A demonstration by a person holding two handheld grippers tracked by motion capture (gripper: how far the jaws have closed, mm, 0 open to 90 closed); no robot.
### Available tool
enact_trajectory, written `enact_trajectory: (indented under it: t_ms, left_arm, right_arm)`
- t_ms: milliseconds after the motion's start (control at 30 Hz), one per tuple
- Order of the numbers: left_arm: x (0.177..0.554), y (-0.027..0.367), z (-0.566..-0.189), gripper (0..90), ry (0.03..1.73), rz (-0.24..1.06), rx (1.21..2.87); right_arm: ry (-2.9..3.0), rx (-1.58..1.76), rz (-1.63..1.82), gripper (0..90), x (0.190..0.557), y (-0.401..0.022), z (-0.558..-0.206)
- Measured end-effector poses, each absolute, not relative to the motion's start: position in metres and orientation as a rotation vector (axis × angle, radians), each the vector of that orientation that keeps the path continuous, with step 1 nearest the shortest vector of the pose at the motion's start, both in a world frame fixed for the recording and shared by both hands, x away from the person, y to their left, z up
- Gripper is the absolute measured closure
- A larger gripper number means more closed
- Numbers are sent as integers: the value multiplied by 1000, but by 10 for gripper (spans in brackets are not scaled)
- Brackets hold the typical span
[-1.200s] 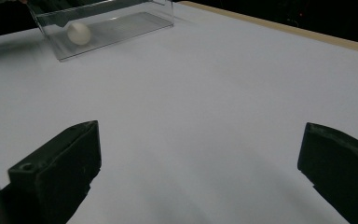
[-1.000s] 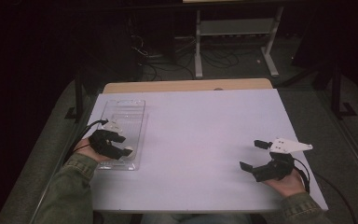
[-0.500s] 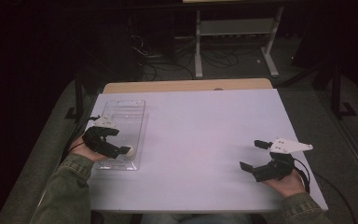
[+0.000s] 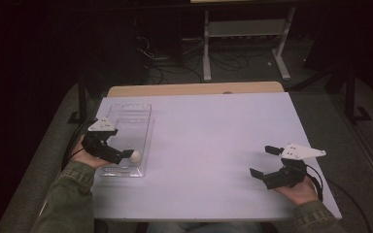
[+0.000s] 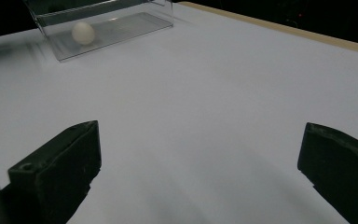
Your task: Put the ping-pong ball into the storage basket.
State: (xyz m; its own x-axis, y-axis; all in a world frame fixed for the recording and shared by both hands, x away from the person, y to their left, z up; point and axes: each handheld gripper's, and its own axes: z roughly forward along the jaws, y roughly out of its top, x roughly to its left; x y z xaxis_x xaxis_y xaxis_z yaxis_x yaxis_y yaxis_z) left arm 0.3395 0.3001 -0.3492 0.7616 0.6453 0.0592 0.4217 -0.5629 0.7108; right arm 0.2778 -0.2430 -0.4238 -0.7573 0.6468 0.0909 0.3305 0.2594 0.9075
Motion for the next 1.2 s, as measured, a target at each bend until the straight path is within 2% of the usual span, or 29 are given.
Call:
enact_trajectory:
  t_ms: [900, 1200]
  left_arm:
    - [313, 325, -347, 0, 817, 478, 2066]
    - [302, 331, -356, 0, 835, 504, 2002]
  right_arm:
    - [2238, 902, 1493, 0, 278, -243, -424]
    - [2238, 901, 1493, 0, 278, -242, -425]
